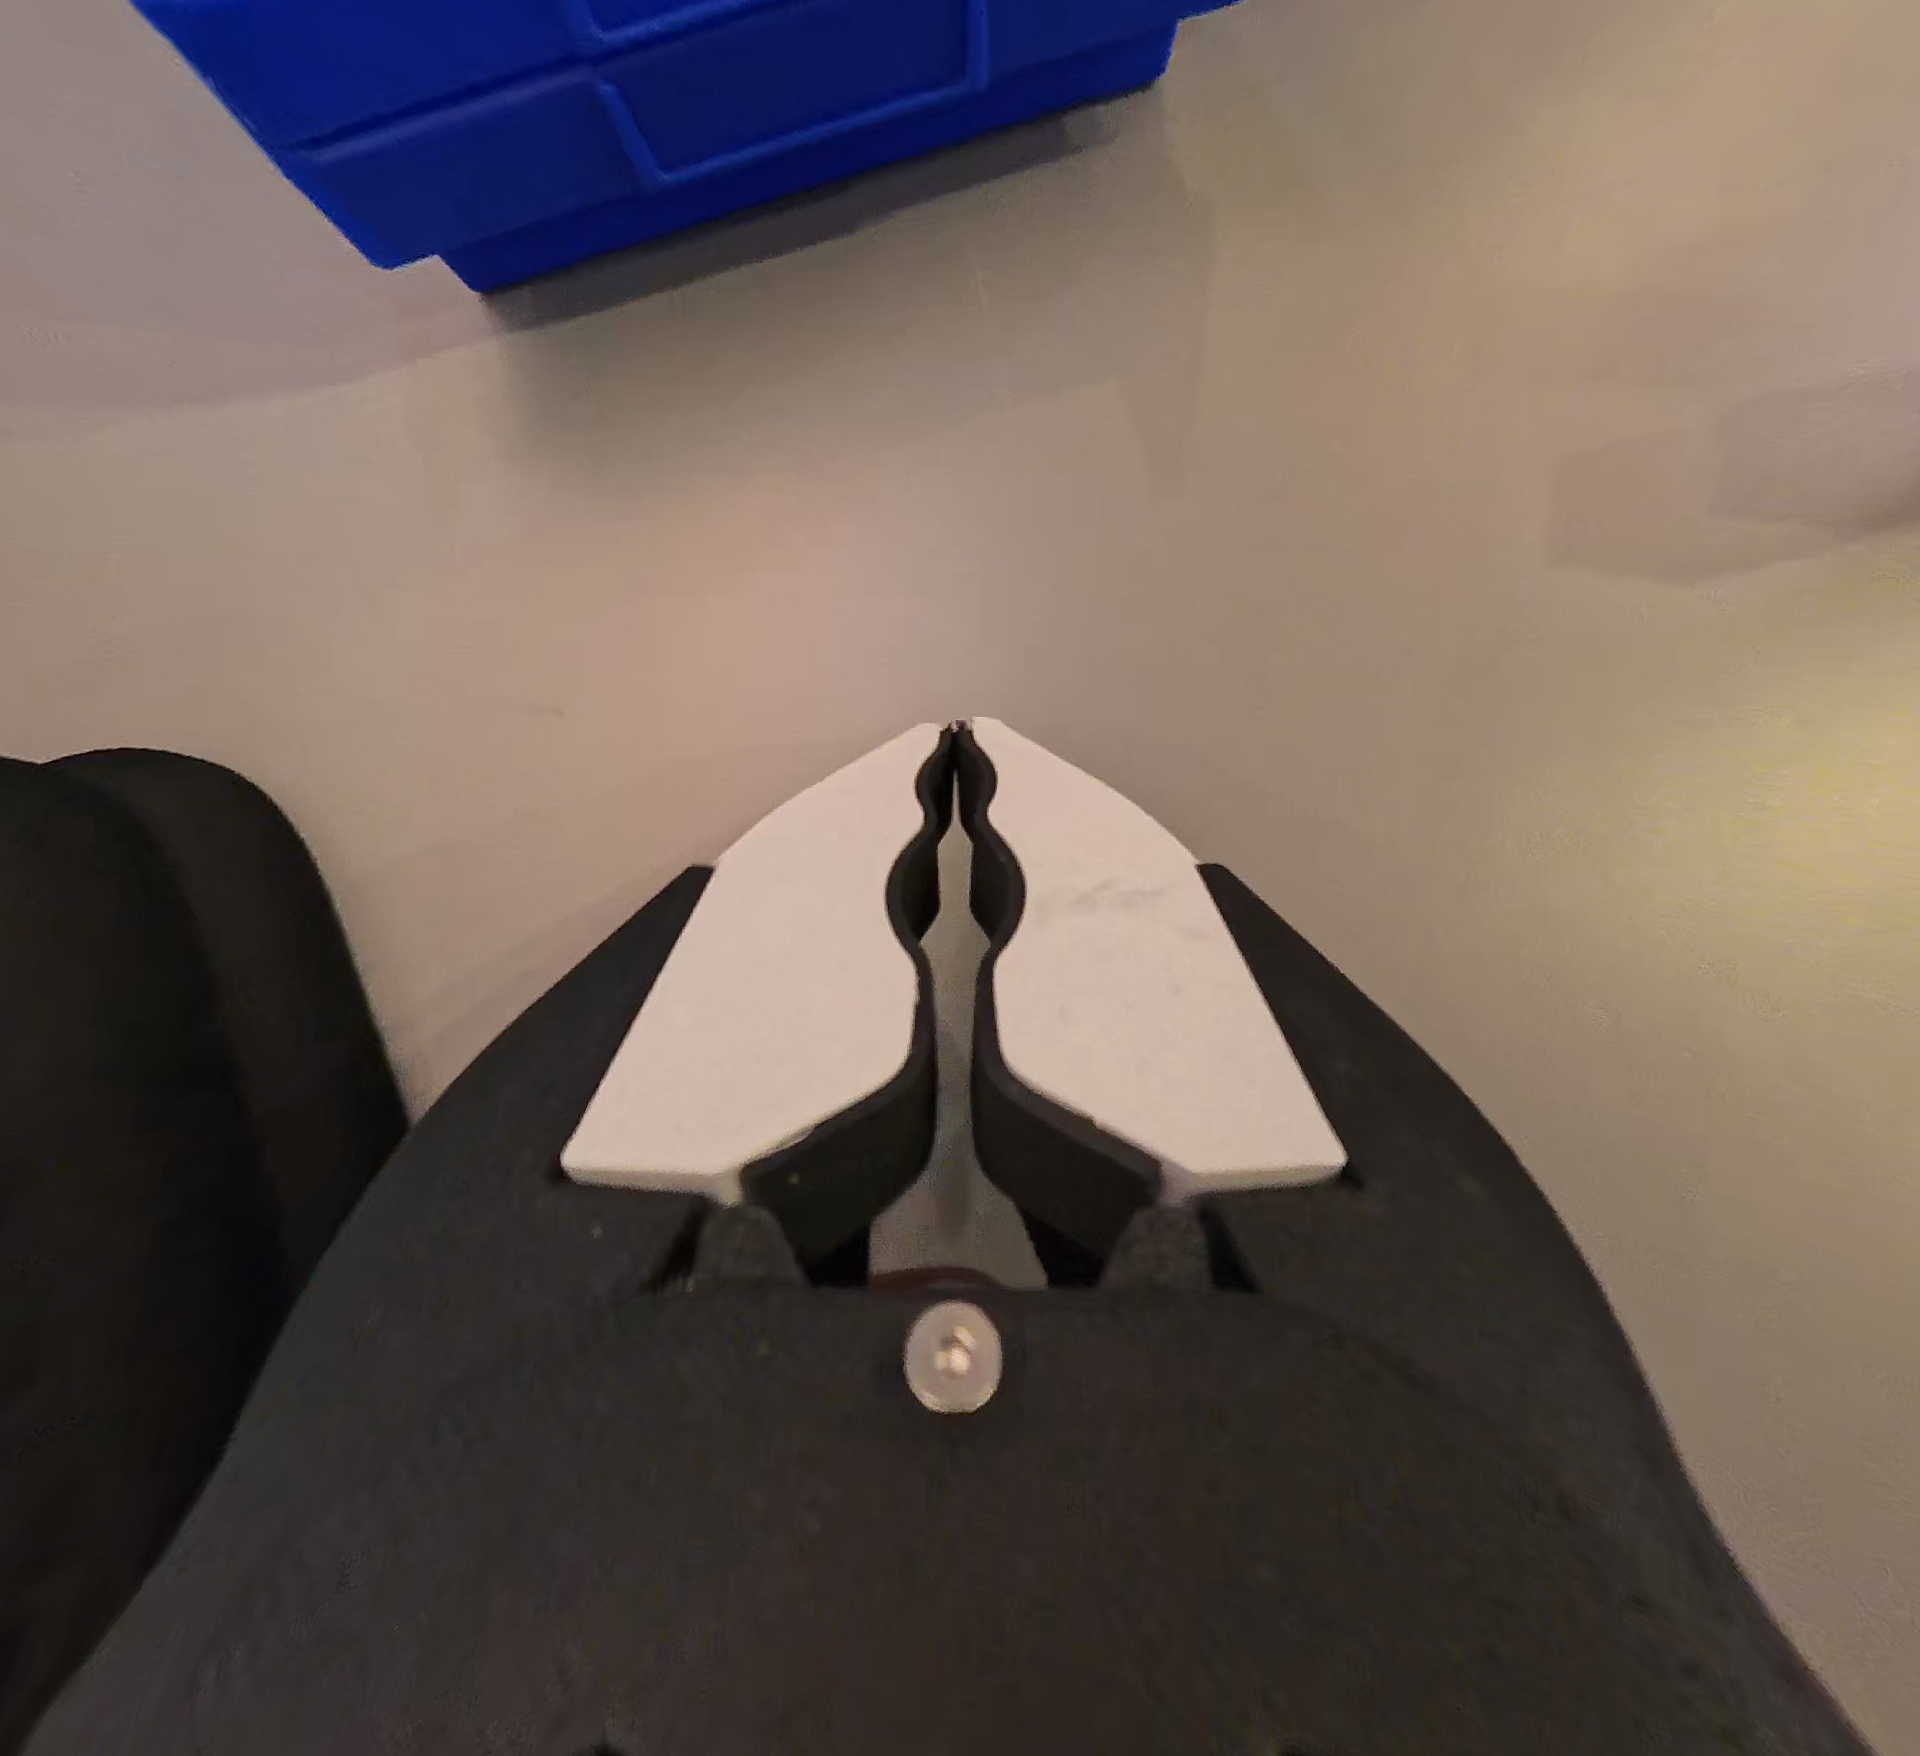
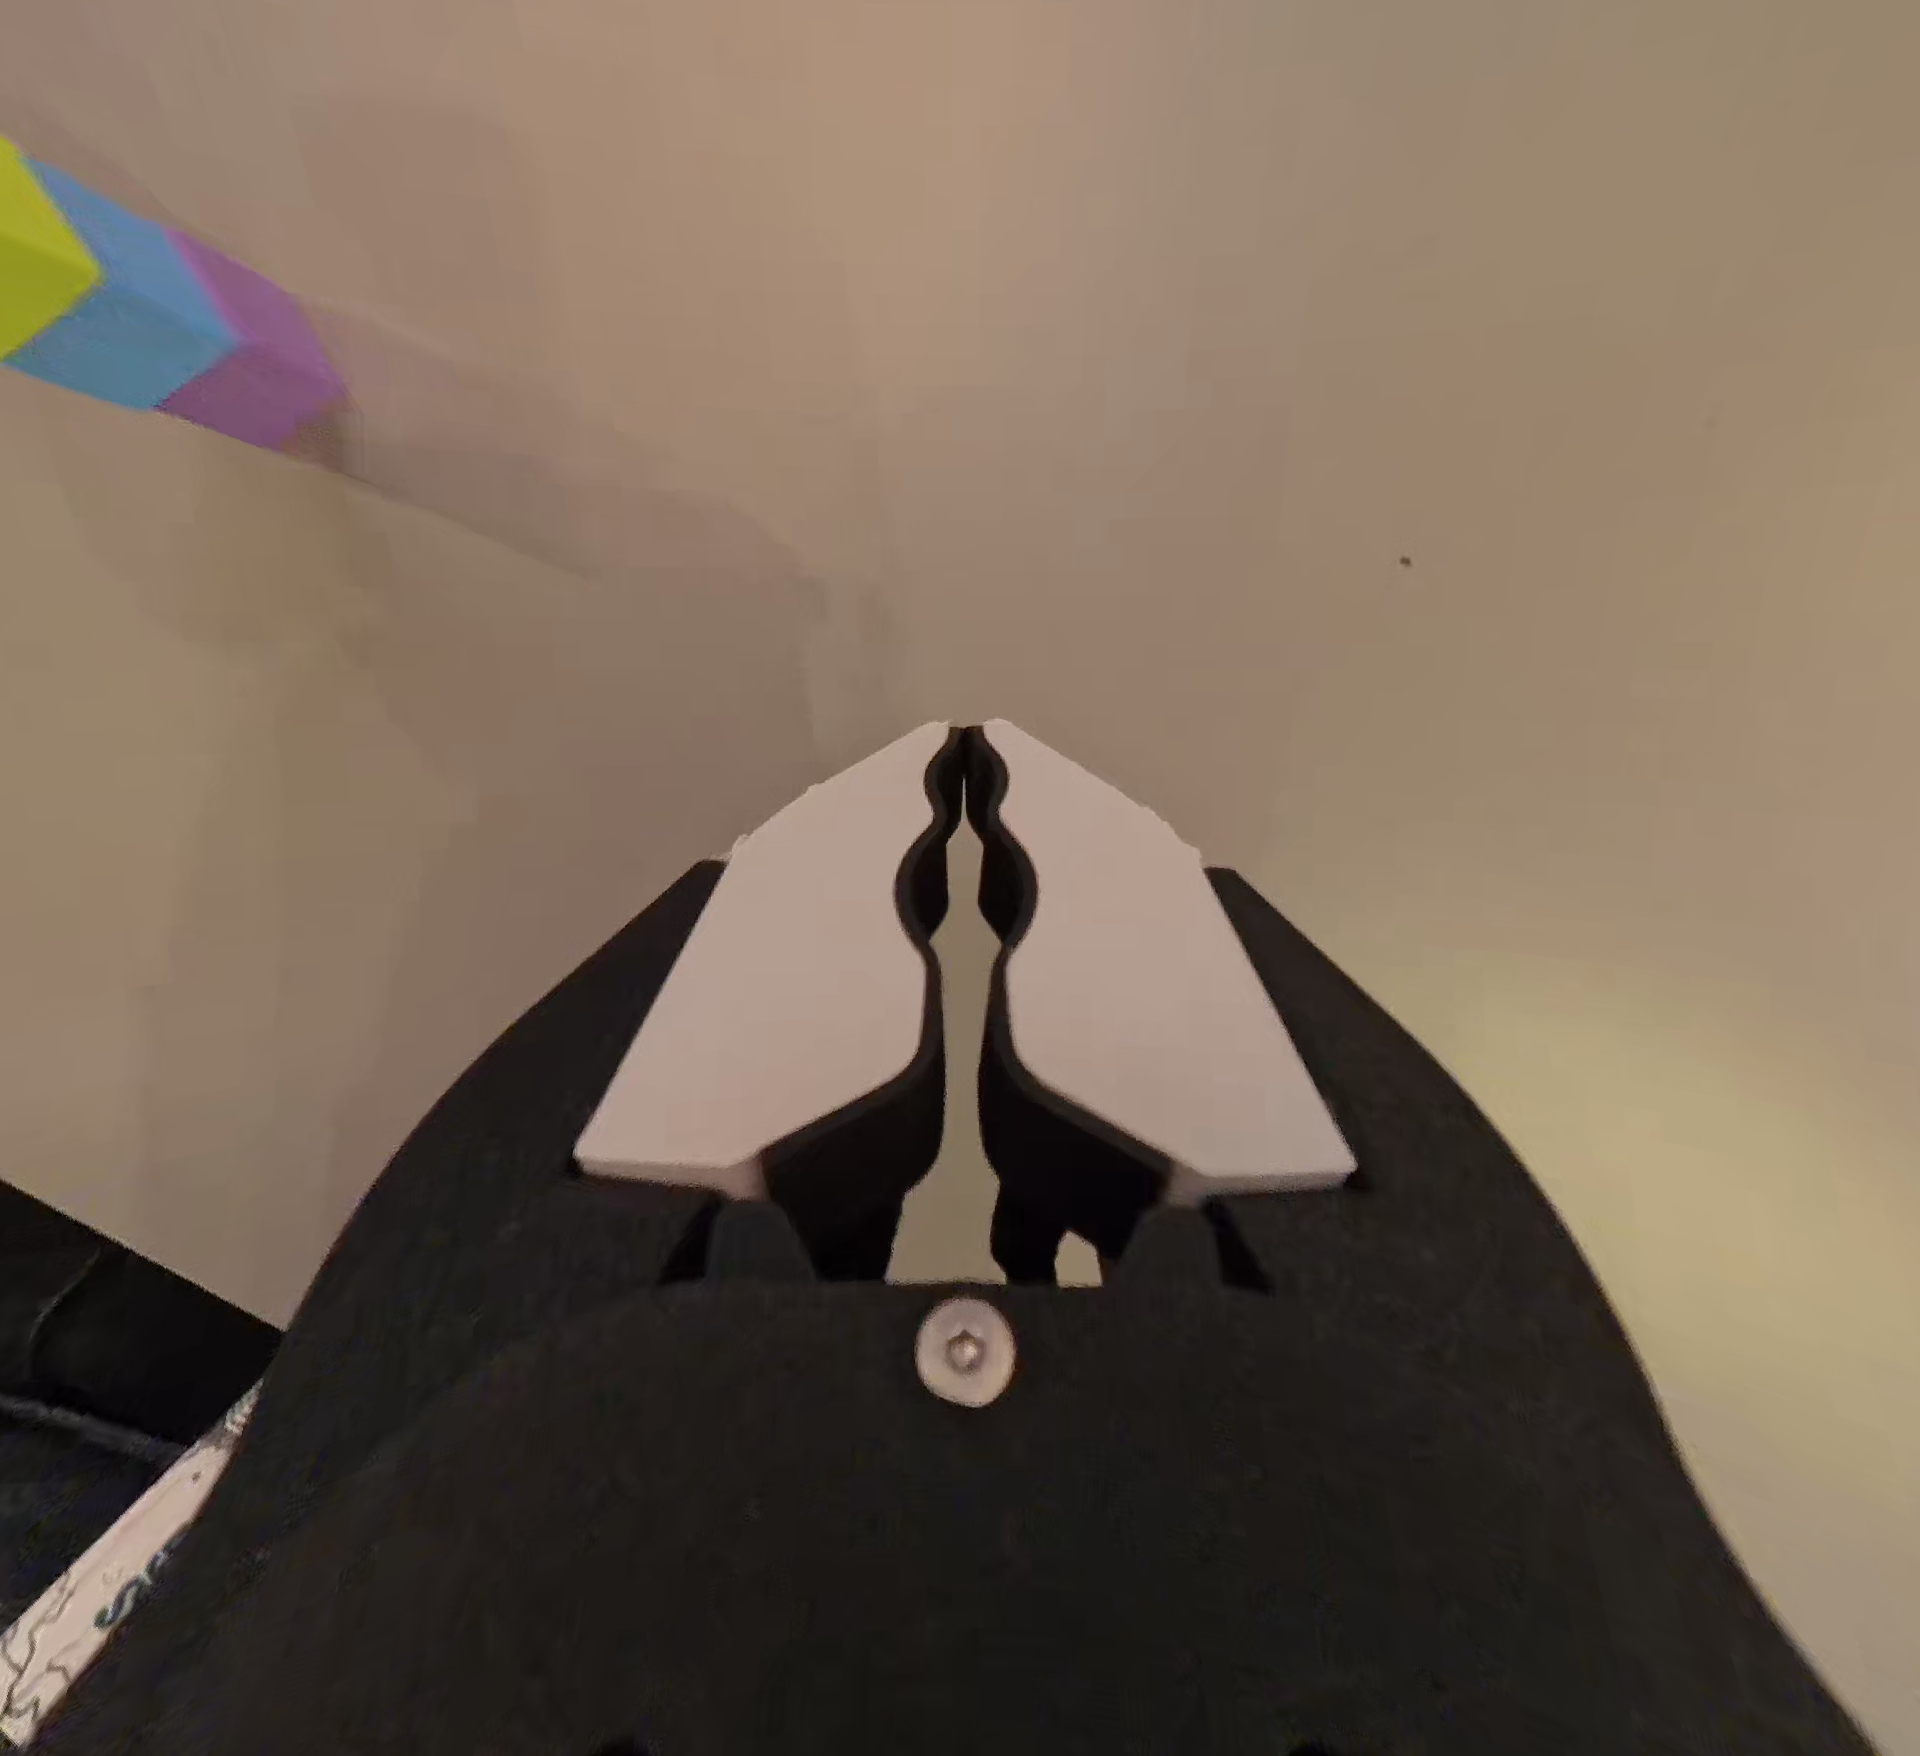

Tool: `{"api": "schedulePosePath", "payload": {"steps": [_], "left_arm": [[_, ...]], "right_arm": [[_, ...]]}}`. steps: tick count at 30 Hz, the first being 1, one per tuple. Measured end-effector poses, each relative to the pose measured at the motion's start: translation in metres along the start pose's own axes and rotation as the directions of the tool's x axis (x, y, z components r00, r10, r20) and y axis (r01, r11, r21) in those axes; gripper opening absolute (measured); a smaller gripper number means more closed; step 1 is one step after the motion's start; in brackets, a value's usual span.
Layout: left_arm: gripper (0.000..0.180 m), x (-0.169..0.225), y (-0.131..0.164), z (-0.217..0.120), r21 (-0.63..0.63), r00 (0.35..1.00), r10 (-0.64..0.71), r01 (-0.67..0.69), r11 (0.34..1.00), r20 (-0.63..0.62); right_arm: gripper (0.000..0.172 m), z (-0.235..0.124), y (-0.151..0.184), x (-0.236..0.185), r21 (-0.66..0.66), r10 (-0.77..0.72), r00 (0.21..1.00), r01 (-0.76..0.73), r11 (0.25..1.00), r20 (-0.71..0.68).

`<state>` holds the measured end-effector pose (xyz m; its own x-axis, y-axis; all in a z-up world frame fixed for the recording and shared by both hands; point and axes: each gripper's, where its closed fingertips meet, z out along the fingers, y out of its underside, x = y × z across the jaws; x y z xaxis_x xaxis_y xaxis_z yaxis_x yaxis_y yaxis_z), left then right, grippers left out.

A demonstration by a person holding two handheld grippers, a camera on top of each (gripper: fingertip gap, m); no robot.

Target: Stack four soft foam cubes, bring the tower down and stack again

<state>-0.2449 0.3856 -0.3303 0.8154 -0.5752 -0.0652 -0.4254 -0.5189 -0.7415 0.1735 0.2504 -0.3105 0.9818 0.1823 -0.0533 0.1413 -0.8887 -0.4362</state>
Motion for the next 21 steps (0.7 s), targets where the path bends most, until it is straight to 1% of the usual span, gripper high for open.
{"api": "schedulePosePath", "payload": {"steps": [3,5,7,10,12,14,17,19,21], "left_arm": [[0.000,-0.004,-0.002,-0.006,0.015,1.000,-0.002,0.001,1.000,0.017],[0.000,-0.007,-0.004,-0.009,0.022,1.000,-0.003,0.002,1.000,0.030],[0.000,-0.010,-0.005,-0.012,0.034,0.999,-0.009,0.008,0.999,0.035],[0.000,-0.014,-0.008,-0.016,0.052,0.999,-0.017,0.015,0.999,0.043],[0.000,-0.017,-0.010,-0.018,0.064,0.999,-0.020,0.017,0.998,0.048],[0.000,-0.019,-0.011,-0.020,0.072,0.998,-0.023,0.019,0.997,0.052],[0.000,-0.024,-0.010,-0.022,0.079,0.998,-0.030,0.025,0.997,0.058],[0.000,-0.029,-0.011,-0.024,0.088,0.997,-0.037,0.032,0.996,0.065],[0.001,-0.034,-0.010,-0.027,0.100,0.996,-0.049,0.041,0.994,0.073]], "right_arm": [[0.000,0.006,0.008,0.006,-0.023,0.055,0.998,-0.056,0.998,-0.010],[0.000,0.012,0.010,0.002,-0.045,0.073,0.997,-0.073,0.996,-0.005],[0.000,0.021,0.007,-0.009,-0.063,0.072,0.997,-0.071,0.995,0.007],[0.000,0.040,-0.003,-0.042,-0.098,0.014,0.999,-0.011,0.995,0.033],[0.000,0.053,-0.016,-0.069,-0.106,-0.025,0.998,0.031,0.994,0.057],[0.000,0.065,-0.037,-0.099,-0.089,-0.056,0.994,0.064,0.994,0.092],[0.000,0.078,-0.069,-0.145,-0.071,-0.148,0.981,0.158,0.985,0.123],[0.000,0.077,-0.087,-0.173,-0.036,-0.183,0.967,0.192,0.981,0.174],[0.000,0.072,-0.097,-0.187,-0.012,-0.207,0.959,0.213,0.977,0.192]]}}
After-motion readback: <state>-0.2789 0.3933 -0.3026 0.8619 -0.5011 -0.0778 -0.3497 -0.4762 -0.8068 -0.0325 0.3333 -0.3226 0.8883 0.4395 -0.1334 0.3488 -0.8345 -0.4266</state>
